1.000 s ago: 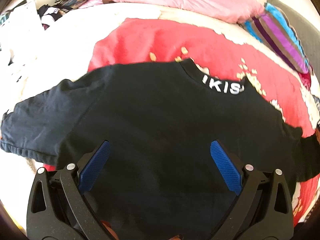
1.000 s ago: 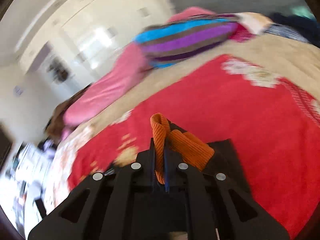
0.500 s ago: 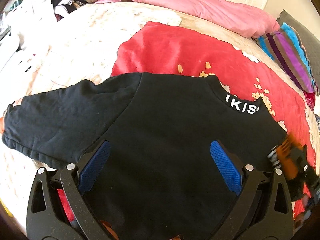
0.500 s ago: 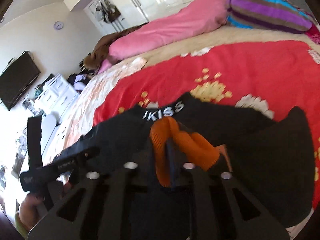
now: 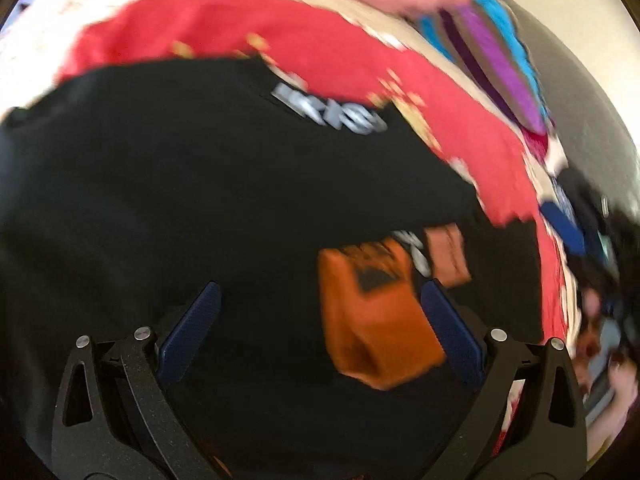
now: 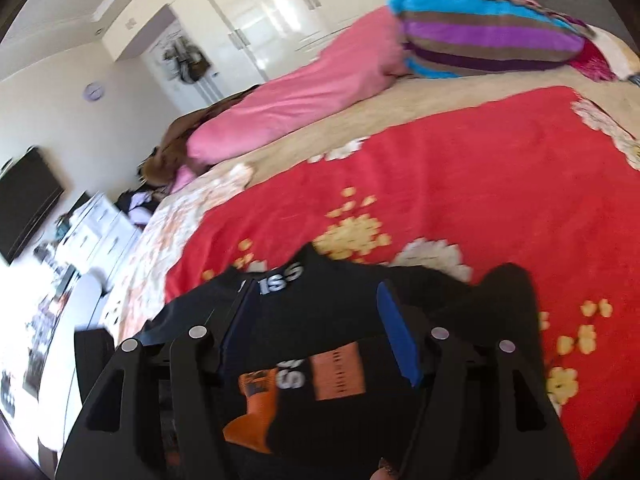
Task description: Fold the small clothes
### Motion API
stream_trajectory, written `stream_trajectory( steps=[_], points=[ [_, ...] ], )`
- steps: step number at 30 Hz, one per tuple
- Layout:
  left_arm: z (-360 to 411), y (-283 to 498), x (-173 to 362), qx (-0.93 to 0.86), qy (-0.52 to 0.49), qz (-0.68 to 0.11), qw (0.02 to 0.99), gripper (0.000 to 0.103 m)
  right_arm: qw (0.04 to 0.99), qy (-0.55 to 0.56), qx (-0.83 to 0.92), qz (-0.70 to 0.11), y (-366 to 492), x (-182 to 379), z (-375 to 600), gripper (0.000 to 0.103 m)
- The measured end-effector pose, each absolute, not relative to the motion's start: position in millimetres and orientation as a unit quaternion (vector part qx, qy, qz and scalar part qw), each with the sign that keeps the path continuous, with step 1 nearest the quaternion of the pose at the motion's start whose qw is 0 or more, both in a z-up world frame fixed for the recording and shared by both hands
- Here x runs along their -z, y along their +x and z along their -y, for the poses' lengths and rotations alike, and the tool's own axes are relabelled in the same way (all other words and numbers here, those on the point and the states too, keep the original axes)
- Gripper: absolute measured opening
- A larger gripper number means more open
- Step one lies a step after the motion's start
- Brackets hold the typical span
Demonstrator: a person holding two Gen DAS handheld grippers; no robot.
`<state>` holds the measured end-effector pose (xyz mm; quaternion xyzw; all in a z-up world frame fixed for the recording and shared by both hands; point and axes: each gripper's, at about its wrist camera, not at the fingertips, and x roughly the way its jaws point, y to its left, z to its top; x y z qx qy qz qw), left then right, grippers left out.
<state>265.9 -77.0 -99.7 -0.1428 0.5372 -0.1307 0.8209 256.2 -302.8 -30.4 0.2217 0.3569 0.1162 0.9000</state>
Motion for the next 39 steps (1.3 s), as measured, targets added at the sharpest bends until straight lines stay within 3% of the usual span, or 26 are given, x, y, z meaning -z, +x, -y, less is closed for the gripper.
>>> stream_trajectory(
  steps=[5,7,8,10,11,14,20,28,39],
  points=[
    [102.8,255.1,103.4,0.108,-0.103,-0.524,0.838,0.092,0.900,0.231,-0.096,-0.356,259.8,34.5,315.3,0.060],
    [103.9,250.4,100.7,0.119,-0.110,-0.505,0.848,0.064,0.903,0.228,-0.091,-0.352,258.9,33.7,317.5,0.060],
    [104.8,249.6,100.4,0.132,-0.114,-0.500,0.848,0.031,0.906,0.223,-0.088,-0.349,258.3,32.6,318.1,0.060],
    [106.9,250.0,102.2,0.135,-0.106,-0.501,0.848,0.026,0.910,0.219,-0.083,-0.342,257.3,30.3,319.4,0.060],
    [107.6,249.1,101.5,0.139,-0.101,-0.497,0.850,0.014,0.911,0.221,-0.081,-0.340,256.8,29.9,320.8,0.060],
    [103.5,251.1,94.3,0.161,-0.122,-0.487,0.850,0.003,0.912,0.222,-0.076,-0.337,256.7,29.0,323.5,0.060],
    [93.9,253.2,59.7,0.172,-0.103,-0.436,0.877,0.003,0.913,0.229,-0.060,-0.331,256.3,29.7,336.3,0.060],
    [20.6,259.2,5.8,0.089,-0.111,-0.359,0.923,0.002,0.918,0.217,-0.054,-0.328,256.9,29.3,342.3,0.060],
    [-21.3,276.8,36.7,0.034,-0.100,-0.435,0.894,0.003,0.922,0.098,-0.113,-0.357,260.4,41.8,279.8,0.060]
  ],
)
